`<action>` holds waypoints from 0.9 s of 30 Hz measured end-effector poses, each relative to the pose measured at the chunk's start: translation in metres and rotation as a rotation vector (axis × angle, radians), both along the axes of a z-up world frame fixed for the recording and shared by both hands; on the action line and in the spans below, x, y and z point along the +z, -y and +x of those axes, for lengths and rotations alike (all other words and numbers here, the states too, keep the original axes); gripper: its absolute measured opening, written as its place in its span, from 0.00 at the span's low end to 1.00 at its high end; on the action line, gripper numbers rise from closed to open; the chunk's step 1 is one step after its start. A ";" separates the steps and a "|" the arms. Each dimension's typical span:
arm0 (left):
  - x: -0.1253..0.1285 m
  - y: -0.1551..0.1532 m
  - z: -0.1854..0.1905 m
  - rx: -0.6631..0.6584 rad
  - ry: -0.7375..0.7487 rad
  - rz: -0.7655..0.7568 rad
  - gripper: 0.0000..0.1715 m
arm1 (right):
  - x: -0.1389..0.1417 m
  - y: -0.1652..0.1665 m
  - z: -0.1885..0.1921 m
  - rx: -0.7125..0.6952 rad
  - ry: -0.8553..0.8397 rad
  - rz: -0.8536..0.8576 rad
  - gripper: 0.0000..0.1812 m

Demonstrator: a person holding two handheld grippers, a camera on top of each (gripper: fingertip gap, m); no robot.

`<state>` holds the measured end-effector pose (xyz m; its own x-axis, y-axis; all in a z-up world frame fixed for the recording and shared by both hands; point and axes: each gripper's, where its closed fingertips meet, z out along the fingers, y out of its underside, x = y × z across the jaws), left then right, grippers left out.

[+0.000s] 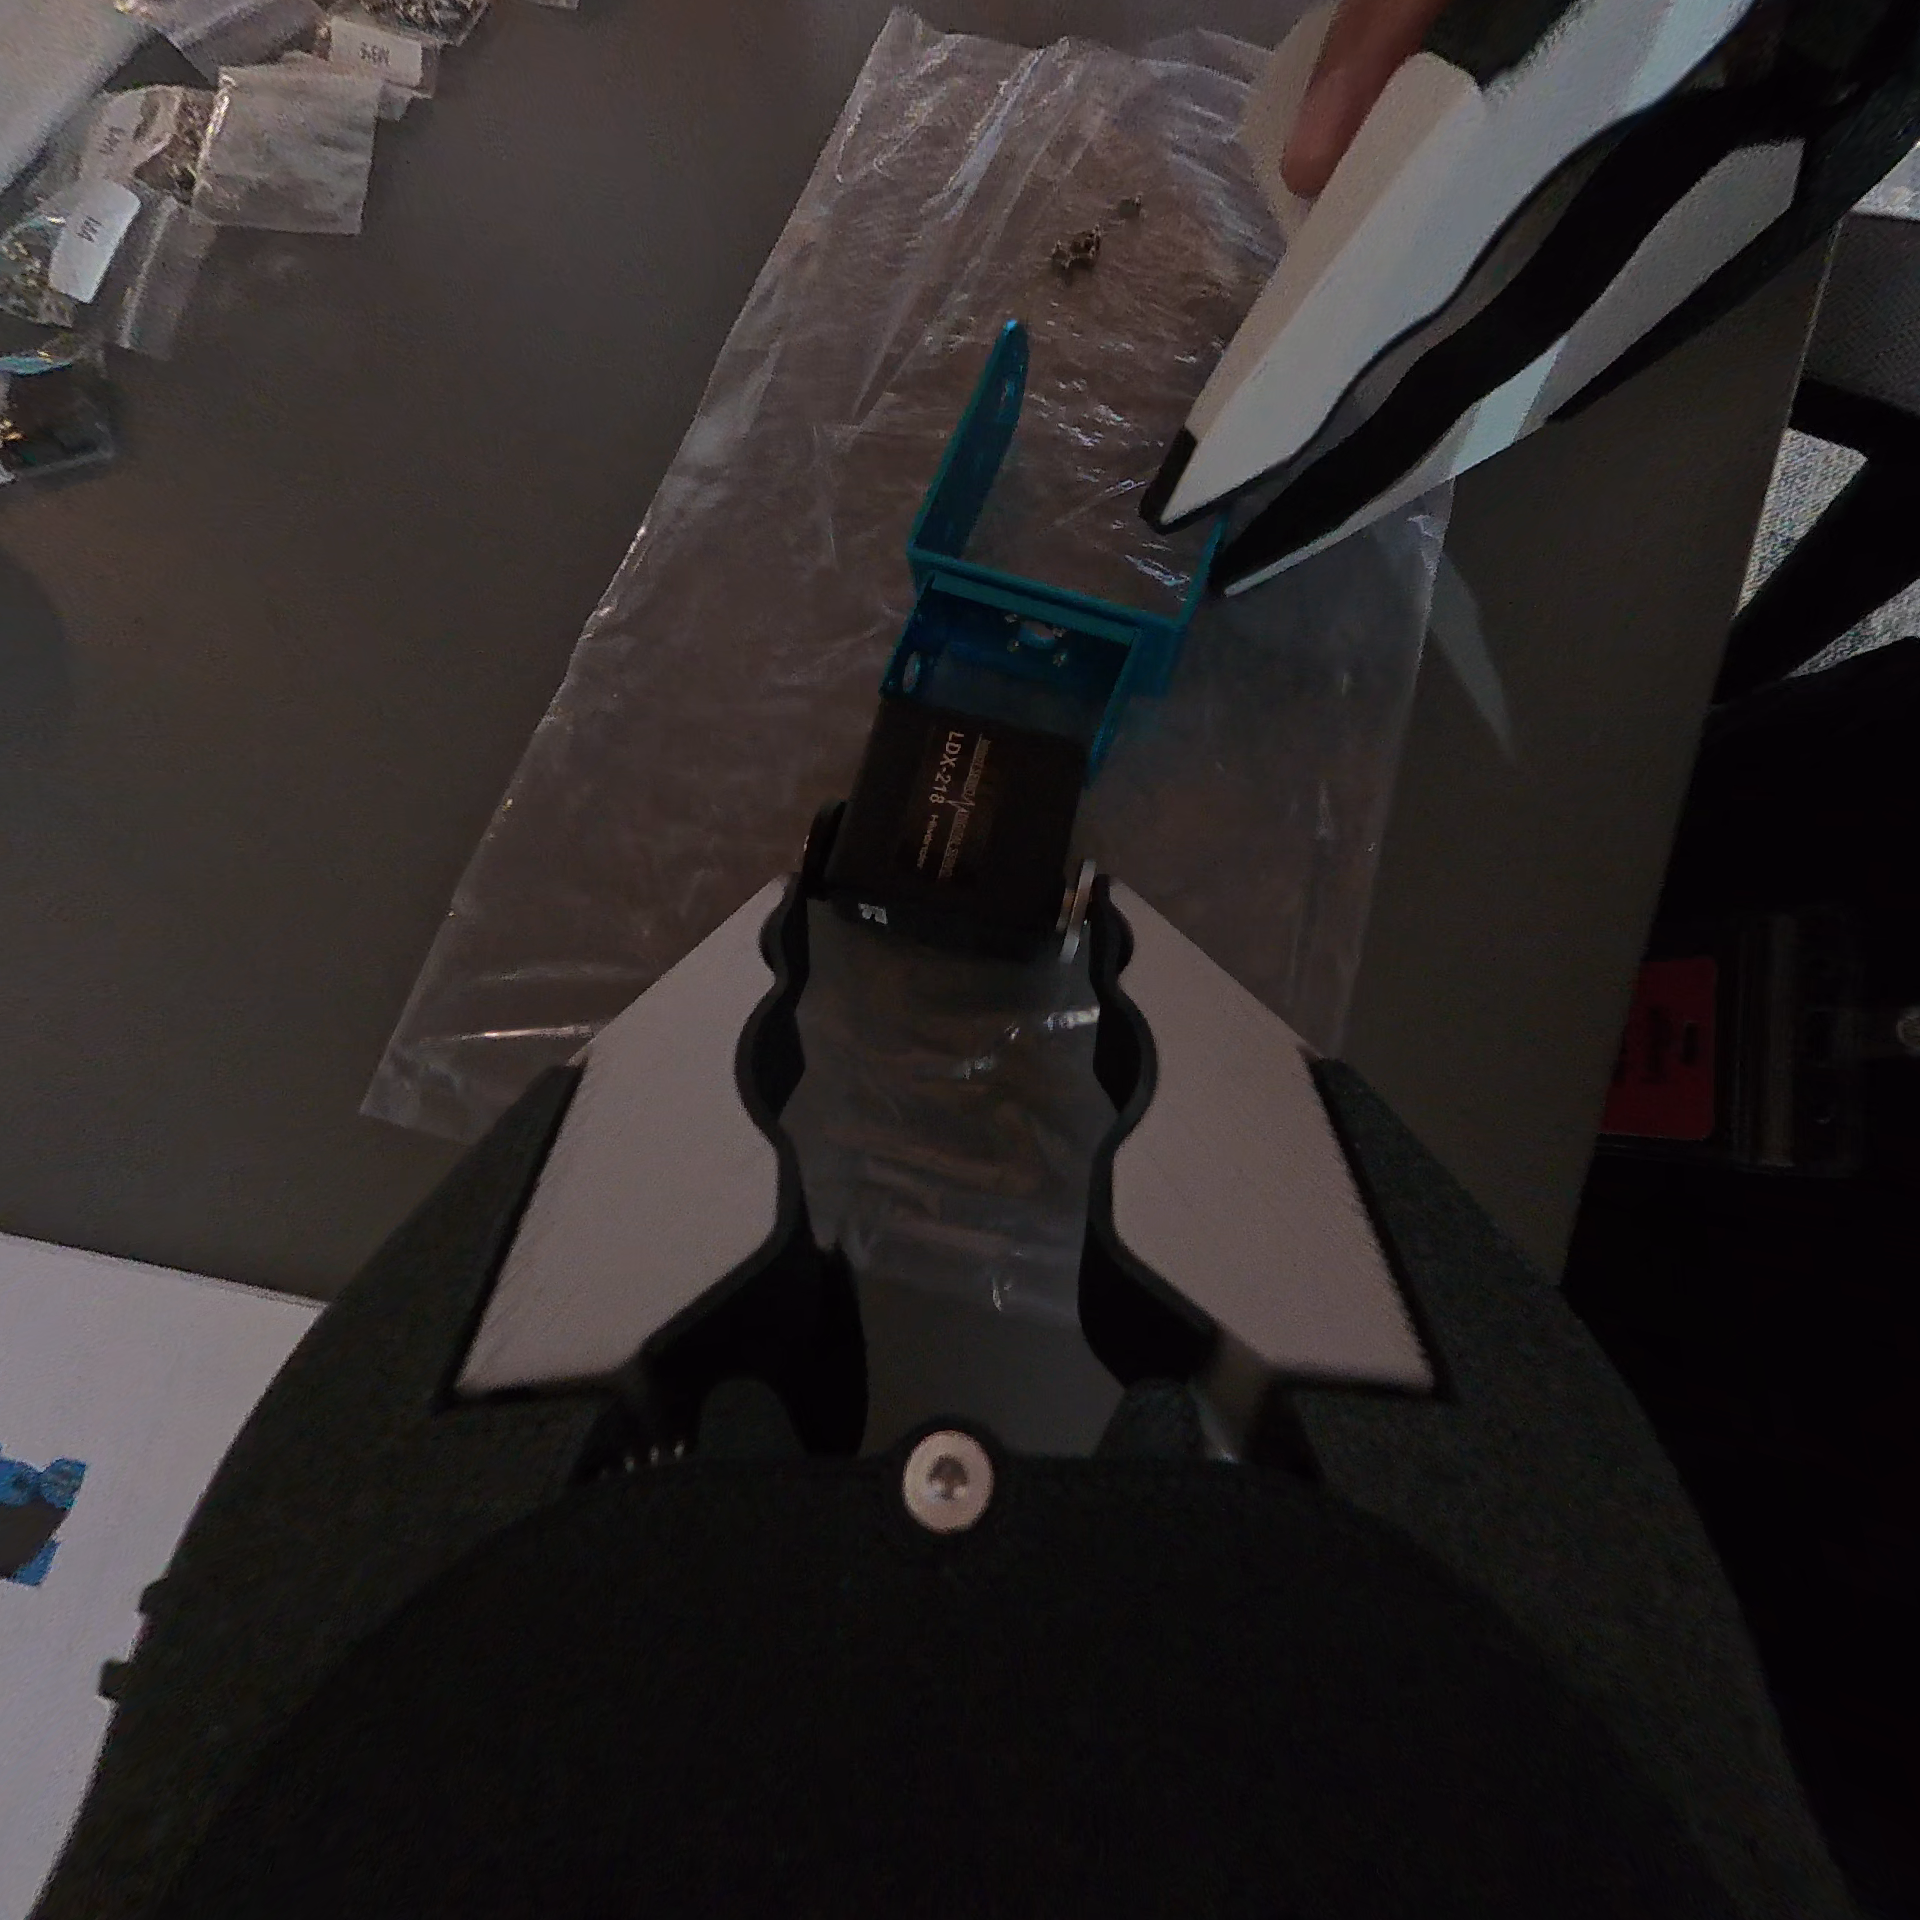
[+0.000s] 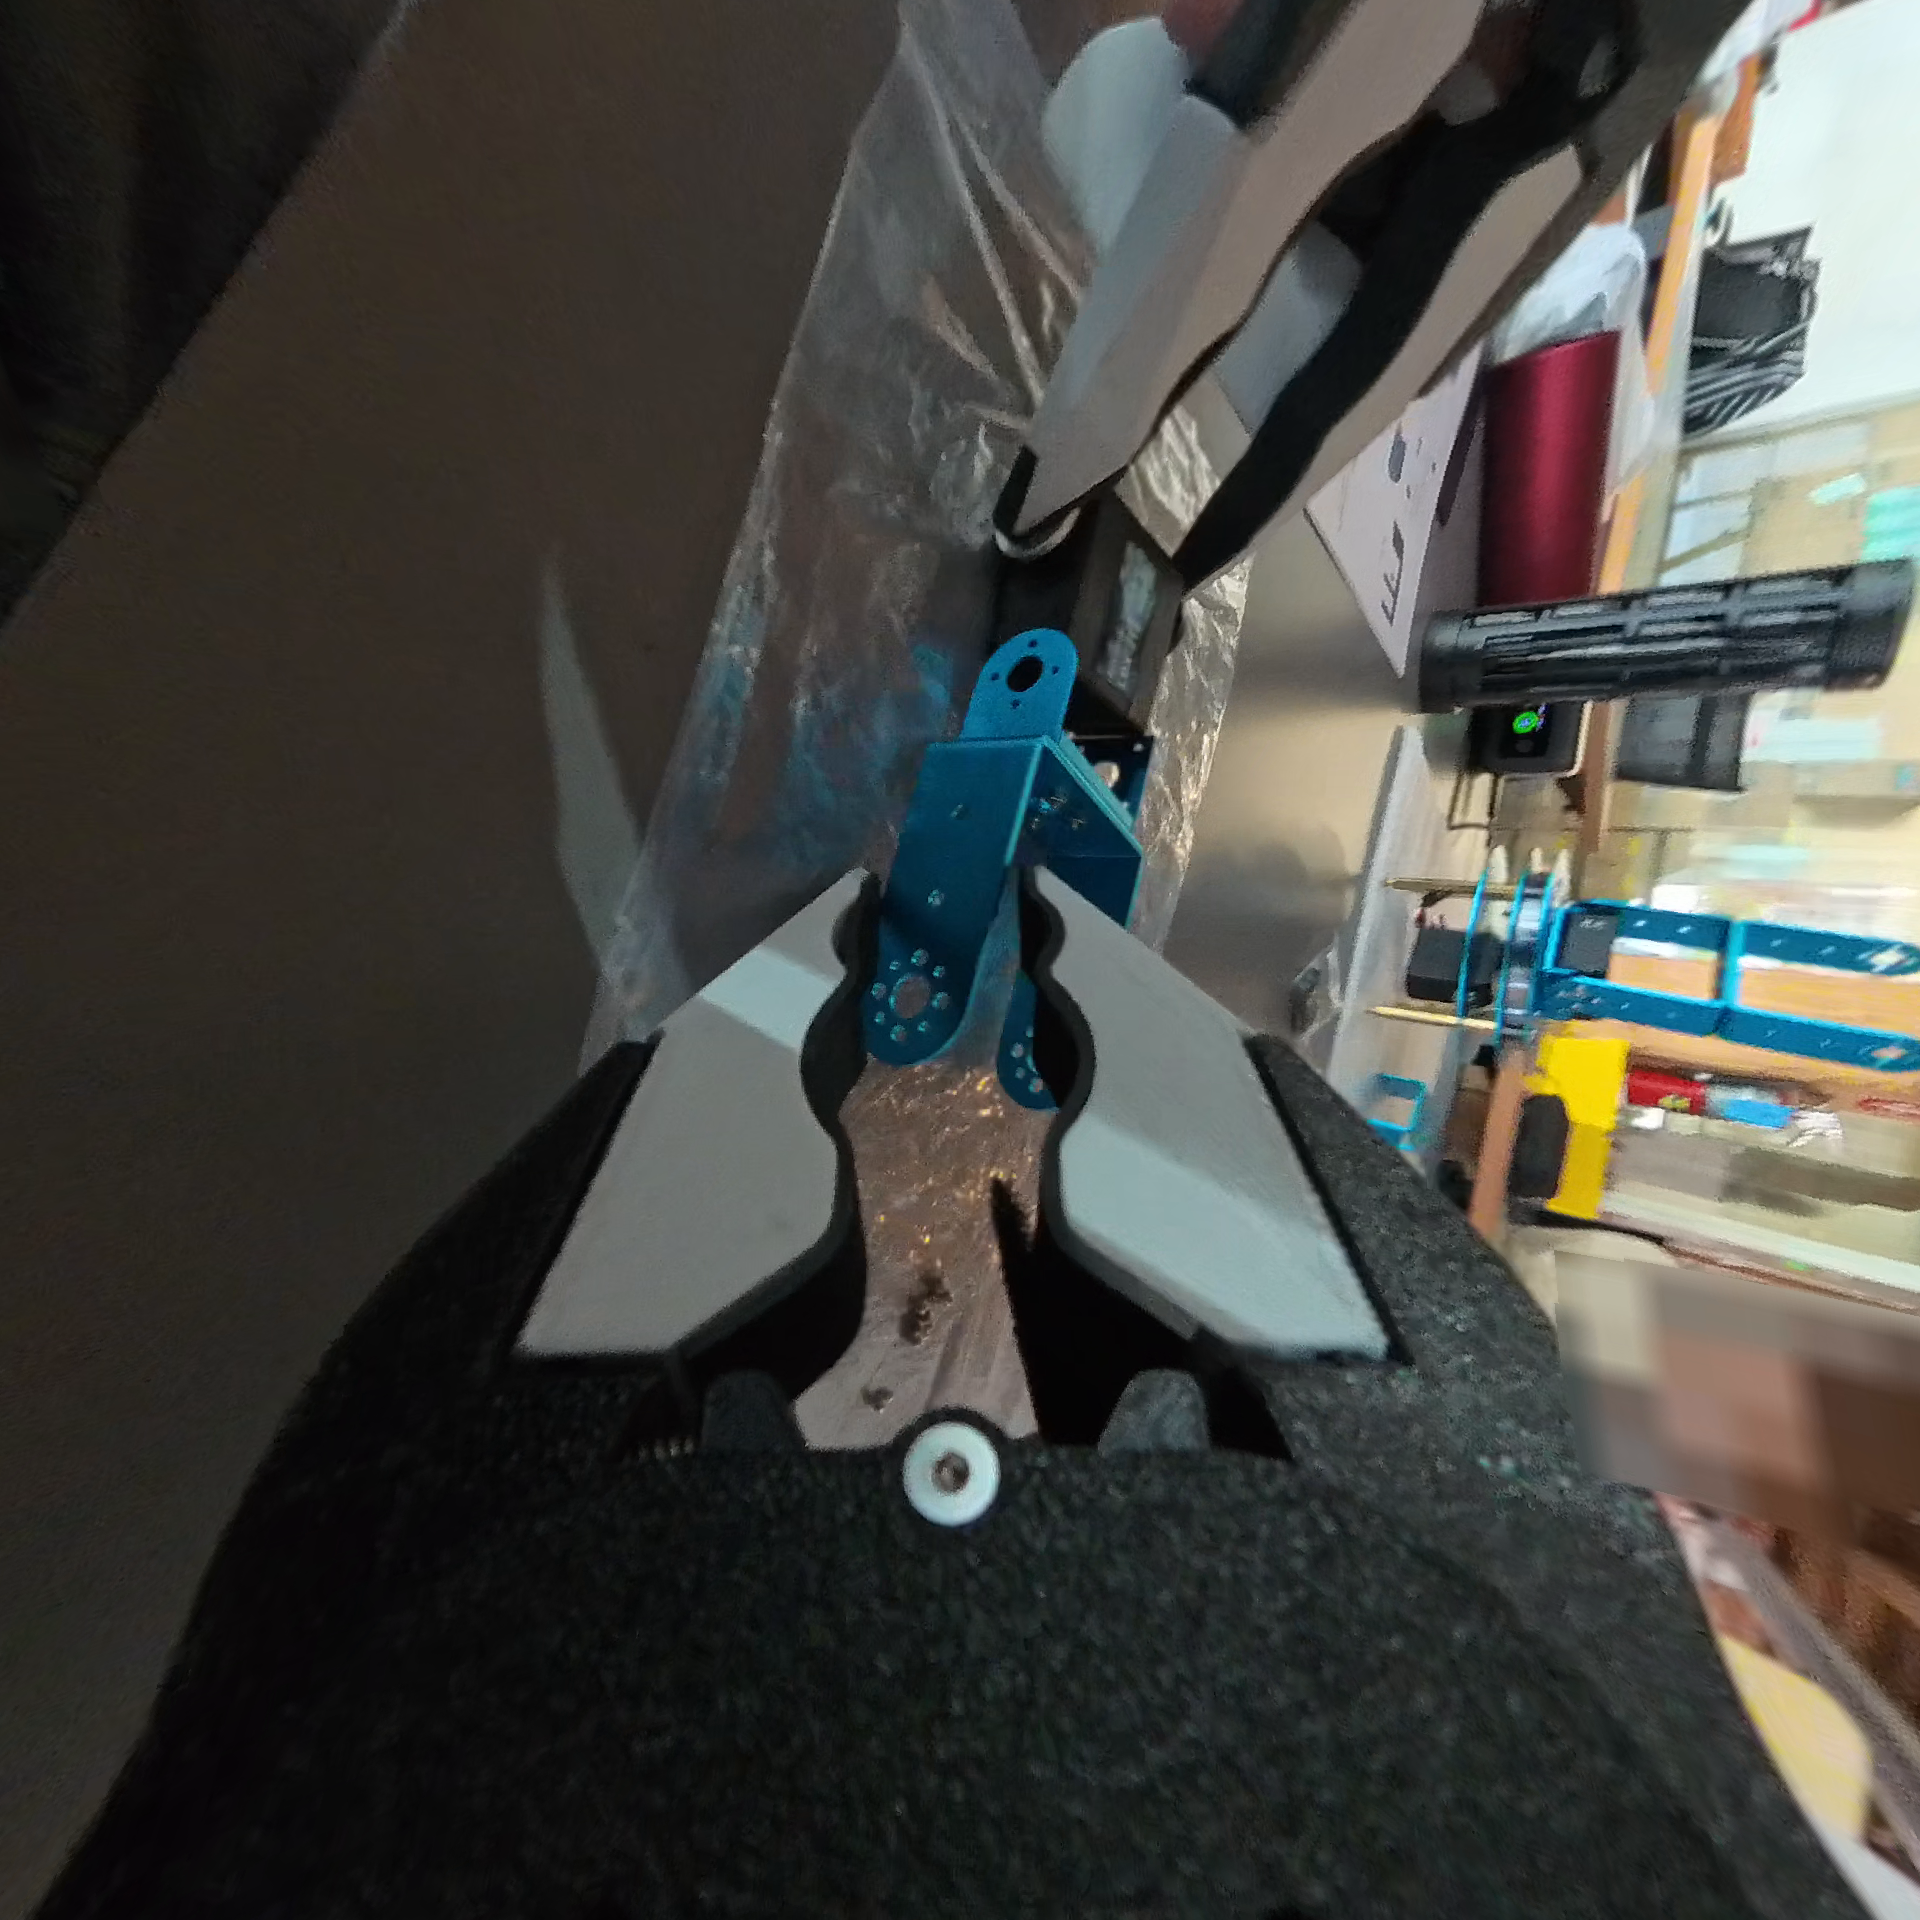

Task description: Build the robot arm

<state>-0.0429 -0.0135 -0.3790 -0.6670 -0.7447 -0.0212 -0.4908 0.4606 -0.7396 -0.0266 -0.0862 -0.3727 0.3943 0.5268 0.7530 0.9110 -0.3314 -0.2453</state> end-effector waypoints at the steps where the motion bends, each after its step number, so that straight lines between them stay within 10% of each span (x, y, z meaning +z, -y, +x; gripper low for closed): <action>1: 0.000 0.001 0.000 -0.003 0.003 0.005 0.31 | 0.001 0.001 0.002 -0.016 -0.037 -0.007 0.16; 8: 0.003 0.004 0.002 -0.031 -0.006 0.017 0.32 | 0.008 0.008 0.023 -0.226 -0.501 -0.137 0.55; 27: 0.010 -0.022 0.018 0.051 0.022 -0.030 0.31 | 0.011 -0.054 0.034 -0.100 -0.797 -0.307 0.34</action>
